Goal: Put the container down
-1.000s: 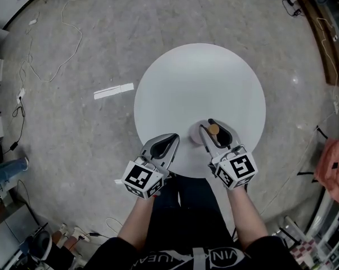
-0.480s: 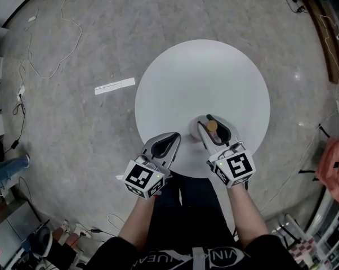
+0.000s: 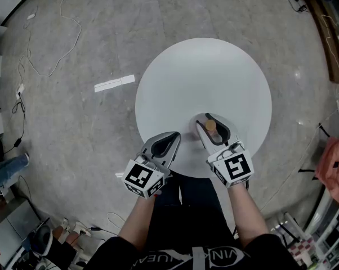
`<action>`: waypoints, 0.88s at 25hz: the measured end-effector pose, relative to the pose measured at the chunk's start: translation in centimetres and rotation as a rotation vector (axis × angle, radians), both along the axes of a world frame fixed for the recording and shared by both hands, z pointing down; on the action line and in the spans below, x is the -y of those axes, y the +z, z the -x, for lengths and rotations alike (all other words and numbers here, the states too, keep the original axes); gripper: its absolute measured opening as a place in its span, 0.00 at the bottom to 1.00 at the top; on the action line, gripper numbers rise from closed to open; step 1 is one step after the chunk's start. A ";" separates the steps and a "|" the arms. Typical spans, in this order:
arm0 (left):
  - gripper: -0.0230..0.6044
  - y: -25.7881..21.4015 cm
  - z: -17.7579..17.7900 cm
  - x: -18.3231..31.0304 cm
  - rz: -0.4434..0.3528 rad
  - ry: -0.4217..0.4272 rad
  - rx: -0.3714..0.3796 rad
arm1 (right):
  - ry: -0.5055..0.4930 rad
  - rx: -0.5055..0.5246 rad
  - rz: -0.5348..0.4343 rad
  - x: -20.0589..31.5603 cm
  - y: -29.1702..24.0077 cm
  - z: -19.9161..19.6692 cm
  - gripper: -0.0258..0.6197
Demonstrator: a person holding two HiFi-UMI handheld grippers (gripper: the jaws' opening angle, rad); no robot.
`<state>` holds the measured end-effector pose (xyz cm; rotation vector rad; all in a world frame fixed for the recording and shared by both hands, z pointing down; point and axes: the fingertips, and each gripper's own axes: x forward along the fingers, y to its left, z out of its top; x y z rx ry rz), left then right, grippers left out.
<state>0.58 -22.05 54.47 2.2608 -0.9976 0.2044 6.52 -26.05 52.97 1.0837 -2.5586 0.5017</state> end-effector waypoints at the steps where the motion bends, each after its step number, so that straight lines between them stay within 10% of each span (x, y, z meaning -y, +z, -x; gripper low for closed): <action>1: 0.06 0.0 0.0 0.0 0.001 -0.002 -0.003 | 0.000 -0.003 -0.002 -0.1 0.0 0.0 0.24; 22: 0.06 -0.2 0.0 -0.2 0.002 -0.001 -0.016 | -0.059 -0.114 -0.083 -1.3 0.3 1.2 0.24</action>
